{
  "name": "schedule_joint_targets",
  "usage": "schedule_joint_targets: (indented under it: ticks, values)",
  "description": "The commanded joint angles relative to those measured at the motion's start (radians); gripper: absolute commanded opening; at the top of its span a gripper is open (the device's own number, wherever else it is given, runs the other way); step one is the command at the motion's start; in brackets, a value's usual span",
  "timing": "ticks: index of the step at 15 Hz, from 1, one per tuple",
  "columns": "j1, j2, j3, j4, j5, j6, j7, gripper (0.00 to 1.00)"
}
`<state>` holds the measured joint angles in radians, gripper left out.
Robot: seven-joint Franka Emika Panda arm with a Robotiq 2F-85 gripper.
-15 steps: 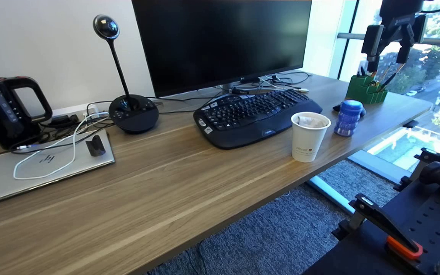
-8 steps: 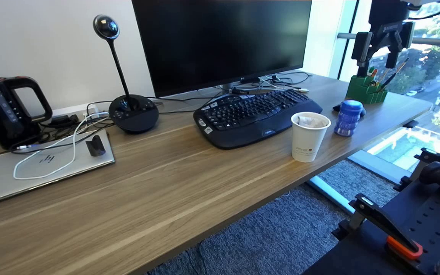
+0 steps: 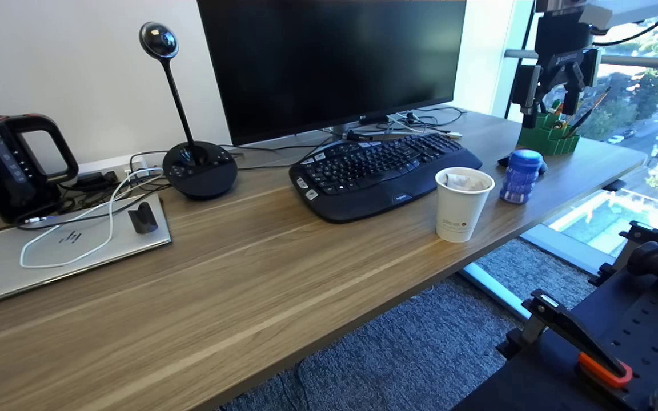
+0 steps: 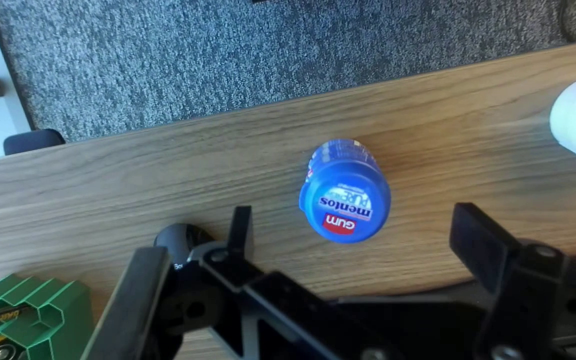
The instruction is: Move the bottle to the left
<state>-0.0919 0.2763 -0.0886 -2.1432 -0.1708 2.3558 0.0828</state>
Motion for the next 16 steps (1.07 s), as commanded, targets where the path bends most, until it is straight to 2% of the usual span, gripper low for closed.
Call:
schedule_joint_targets:
  ticks: [1,11,12,16]
  values:
    - [0.008,0.040,-0.009,0.040,-0.003,0.002,-0.015,1.00]
    - [-0.018,0.154,-0.023,0.146,0.015,-0.048,-0.062,1.00]
    - [-0.008,0.162,-0.023,0.133,0.004,-0.012,-0.047,1.00]
    - [-0.014,0.178,-0.026,0.122,0.008,-0.008,-0.056,1.00]
